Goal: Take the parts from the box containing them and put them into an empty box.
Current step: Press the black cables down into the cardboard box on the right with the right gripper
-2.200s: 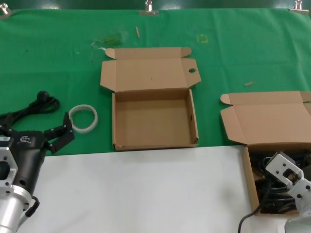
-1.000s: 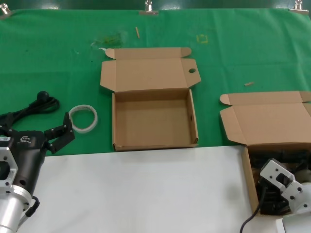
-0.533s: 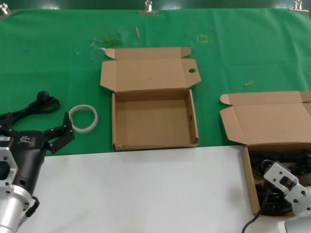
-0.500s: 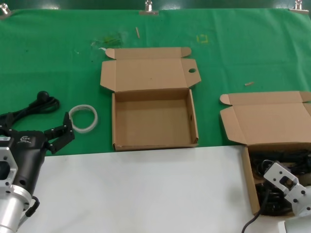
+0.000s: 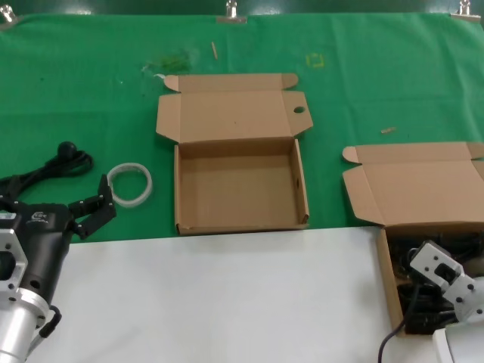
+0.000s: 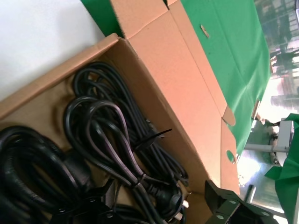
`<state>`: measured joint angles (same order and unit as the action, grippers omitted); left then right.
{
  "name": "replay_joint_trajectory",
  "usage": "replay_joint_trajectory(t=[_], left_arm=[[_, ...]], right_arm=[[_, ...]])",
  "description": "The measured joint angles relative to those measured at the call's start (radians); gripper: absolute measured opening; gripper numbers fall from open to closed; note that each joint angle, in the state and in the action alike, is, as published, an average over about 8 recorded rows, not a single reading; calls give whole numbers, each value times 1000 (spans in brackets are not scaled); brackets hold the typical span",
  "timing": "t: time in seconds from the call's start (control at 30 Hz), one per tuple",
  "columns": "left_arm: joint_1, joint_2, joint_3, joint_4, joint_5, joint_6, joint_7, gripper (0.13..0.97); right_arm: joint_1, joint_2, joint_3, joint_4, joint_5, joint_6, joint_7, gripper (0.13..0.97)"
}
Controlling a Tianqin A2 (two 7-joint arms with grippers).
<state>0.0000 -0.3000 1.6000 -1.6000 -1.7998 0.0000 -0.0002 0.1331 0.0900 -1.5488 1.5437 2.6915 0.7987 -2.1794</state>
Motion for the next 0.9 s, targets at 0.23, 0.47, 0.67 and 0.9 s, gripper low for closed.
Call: replay_joint_trajectory(t=[0.23,0.47,0.67,0.9], left_arm=[[0,0,0,0,0,0,0,966],[0,0,0,0,0,0,0,966],[0,0,0,0,0,0,0,966],[0,0,0,0,0,0,0,966]], right_arm=[[28,-2,29,-48,21,-41,-47,612],[39,-3,49,-90,45,-74,-77,487],[45,-3,59,-117,56,-93,-86,344],[49,-3,59,-120,60,-95,-79,317]])
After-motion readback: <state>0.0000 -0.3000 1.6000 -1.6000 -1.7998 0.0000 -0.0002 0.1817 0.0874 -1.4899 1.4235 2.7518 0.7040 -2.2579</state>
